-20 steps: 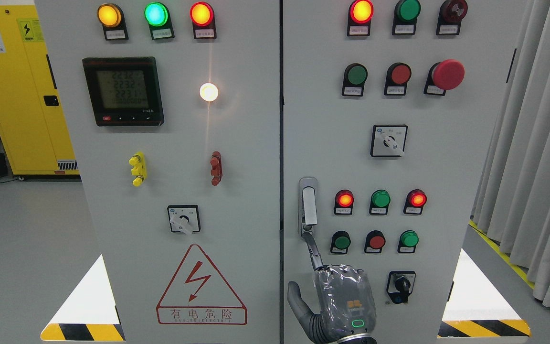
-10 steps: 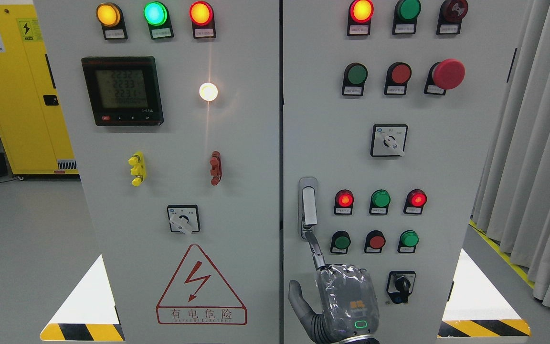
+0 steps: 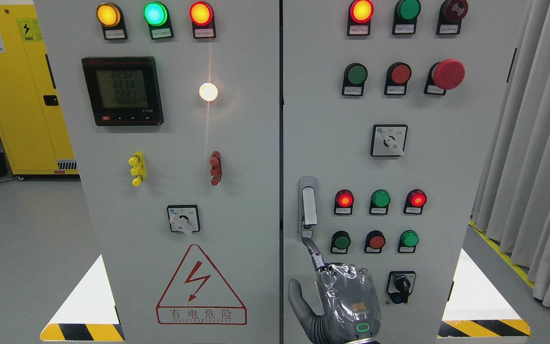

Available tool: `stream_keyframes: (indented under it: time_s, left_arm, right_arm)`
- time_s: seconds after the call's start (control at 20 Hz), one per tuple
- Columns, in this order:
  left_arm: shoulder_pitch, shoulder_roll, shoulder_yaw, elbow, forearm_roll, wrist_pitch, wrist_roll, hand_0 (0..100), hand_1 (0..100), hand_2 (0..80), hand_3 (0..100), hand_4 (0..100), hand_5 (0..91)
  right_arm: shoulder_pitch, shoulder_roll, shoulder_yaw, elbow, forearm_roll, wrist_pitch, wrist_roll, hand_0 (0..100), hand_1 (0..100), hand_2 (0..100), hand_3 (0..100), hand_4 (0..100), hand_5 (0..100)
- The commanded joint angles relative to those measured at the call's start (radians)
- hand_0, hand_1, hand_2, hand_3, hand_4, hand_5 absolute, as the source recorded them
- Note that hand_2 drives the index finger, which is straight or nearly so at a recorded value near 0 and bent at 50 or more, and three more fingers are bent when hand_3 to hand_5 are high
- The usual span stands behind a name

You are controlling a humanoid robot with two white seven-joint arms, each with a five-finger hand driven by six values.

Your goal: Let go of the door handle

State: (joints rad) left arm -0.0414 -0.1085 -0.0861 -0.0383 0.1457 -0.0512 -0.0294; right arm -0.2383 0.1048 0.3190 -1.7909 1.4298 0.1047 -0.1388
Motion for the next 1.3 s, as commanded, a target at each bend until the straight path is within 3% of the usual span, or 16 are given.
stream_keyframes:
  time_s: [0.0,0.05,0.15,0.2,0.3,0.35,0.5,1.0,1.25]
  left_arm:
    - [0.0,0.0,0.0,0.0,0.0,-0.001,0.0,12,56,0.0,0,0,0.0]
    - [0.0,0.0,-0.001,0.0,0.0,0.001,0.0,12,56,0.0,0,0,0.0]
    - [0.0,0.0,0.0,0.0,0.0,0.001,0.0,12,56,0.0,0,0,0.0]
    - [0.0,0.0,0.0,0.0,0.0,0.001,0.0,12,56,0.0,0,0,0.0]
    - [0.0,0.0,-0.001,0.0,0.0,0.001,0.0,12,56,0.0,0,0,0.0]
    - [0.0,0.001,-0.001,0.0,0.0,0.001,0.0,12,56,0.0,0,0,0.0]
    - [0.0,0.0,0.0,0.0,0.0,0.001,0.0,12,56,0.0,0,0,0.0]
    - [0.0,0.001,-0.001,0.0,0.0,-0.001,0.0,12,56,0.0,0,0,0.0]
    - [0.0,0.001,0.0,0.0,0.0,0.001,0.0,12,56,0.0,0,0,0.0]
  right_arm:
    - [0.016,0.0,-0.029,-0.061,-0.005,-0.006,0.001,93,38,59,96,87,89]
    - [0.017,0.0,-0.04,-0.062,-0.006,-0.006,0.001,99,35,67,100,87,88]
    - [0.014,0.0,-0.055,-0.068,-0.006,-0.006,0.007,86,34,71,100,90,90]
    - [0.014,0.0,-0.058,-0.07,-0.006,-0.006,0.008,85,31,76,100,93,94]
    - [0.011,0.0,-0.066,-0.071,-0.006,-0.006,0.008,59,26,84,100,98,99]
    - [0.008,0.0,-0.066,-0.074,-0.006,-0.006,0.01,51,22,88,100,99,100]
    - [0.002,-0.002,-0.064,-0.076,-0.006,-0.008,0.013,38,20,95,100,100,100]
    - [-0.094,-0.004,-0.06,-0.073,0.001,-0.003,0.074,30,25,99,100,100,100]
    - [-0.127,-0.004,-0.06,-0.061,0.012,0.001,0.076,29,30,100,100,100,100]
